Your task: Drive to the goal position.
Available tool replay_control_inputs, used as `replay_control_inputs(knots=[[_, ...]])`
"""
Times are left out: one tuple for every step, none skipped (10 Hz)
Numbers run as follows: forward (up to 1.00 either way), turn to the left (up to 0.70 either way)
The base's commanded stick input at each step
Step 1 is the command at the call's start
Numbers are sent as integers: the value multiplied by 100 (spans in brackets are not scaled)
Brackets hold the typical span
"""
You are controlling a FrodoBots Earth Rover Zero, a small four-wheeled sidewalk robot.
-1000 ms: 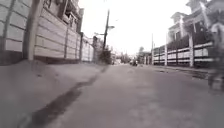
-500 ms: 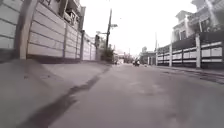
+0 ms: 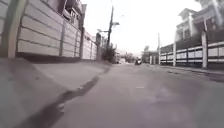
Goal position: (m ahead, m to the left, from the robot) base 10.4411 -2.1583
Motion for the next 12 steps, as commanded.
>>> replay_control_inputs(knots=[[100, 0], [100, 0], [100, 0], [100, 0], [100, 0], [100, 0], [100, 0], [100, 0], [100, 0], [100, 0], [100, 0], [100, 0]])
